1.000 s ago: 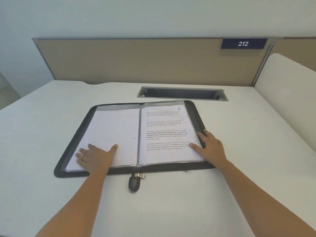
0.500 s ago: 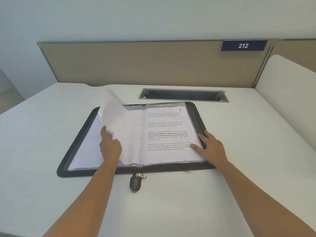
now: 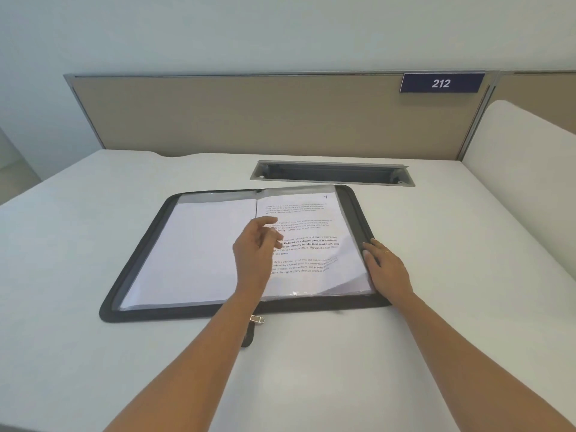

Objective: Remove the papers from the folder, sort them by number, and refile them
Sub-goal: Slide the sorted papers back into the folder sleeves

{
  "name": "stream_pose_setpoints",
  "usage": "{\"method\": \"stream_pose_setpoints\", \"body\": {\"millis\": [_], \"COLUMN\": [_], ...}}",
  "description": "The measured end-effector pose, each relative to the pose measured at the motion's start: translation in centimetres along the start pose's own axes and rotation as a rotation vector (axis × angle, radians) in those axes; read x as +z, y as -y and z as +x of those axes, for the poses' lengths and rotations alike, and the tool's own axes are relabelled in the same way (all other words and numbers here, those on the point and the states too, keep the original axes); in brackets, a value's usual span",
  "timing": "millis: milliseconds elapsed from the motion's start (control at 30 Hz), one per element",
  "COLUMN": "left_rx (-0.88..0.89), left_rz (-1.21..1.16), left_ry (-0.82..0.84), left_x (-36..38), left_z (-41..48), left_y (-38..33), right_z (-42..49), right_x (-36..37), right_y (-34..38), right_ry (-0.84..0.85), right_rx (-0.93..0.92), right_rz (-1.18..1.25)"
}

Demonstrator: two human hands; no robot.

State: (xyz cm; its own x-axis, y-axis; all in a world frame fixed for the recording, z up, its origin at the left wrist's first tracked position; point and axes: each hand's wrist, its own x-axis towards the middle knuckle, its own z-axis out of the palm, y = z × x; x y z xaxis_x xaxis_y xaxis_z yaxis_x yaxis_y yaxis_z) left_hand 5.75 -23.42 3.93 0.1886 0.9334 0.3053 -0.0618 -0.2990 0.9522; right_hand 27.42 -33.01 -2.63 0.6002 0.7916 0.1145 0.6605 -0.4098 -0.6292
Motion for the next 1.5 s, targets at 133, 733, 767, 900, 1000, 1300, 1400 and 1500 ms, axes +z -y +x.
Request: {"method": "stream_pose_setpoints", "body": {"millis": [133,733,767,900,1000,1300,1400,1500], "left_rx": [-0.103,-0.531,-0.519,-0.437,-0.341,-0.217,-0.201,-0.193], "left_rz": [0.306,1.055,1.050,0.914,0.735,0.068,0.026,0.182], "left_ry": [-0.096,-0.114,-0.110,-0.143,-0.115,0.337,0.285,0.131], "left_x": [-2.5,-12.0,-11.8,-11.0,-9.6,-2.9,-2.4,-3.4], "left_z": [1.0,2.3,2.4,2.8,2.9,2.0,1.8,1.8], "left_y": [2.5,7.3,7.2,7.0,5.7,-0.5,-0.2,1.4], "right_z": [-0.4,0.3,0.3,0.2,0.1,-0.1,0.0,-0.3], "right_x": [-0.3,-0.1,-0.1,-0.1,-0.2,-0.3,-0.3,-0.4], "right_y": [0.3,-0.5,-0.4,-0.4,-0.6,-0.3,-0.2,0.0], "right_ry": [-0.057,0.098,0.098,0.096,0.098,0.089,0.058,0.009], "right_rx": [0.079,-0.021,-0.021,-0.020,-0.006,-0.005,0.000,0.001], "right_rz": [0.177,-0.007,-0.004,0.012,0.011,0.021,0.063,0.150]}}
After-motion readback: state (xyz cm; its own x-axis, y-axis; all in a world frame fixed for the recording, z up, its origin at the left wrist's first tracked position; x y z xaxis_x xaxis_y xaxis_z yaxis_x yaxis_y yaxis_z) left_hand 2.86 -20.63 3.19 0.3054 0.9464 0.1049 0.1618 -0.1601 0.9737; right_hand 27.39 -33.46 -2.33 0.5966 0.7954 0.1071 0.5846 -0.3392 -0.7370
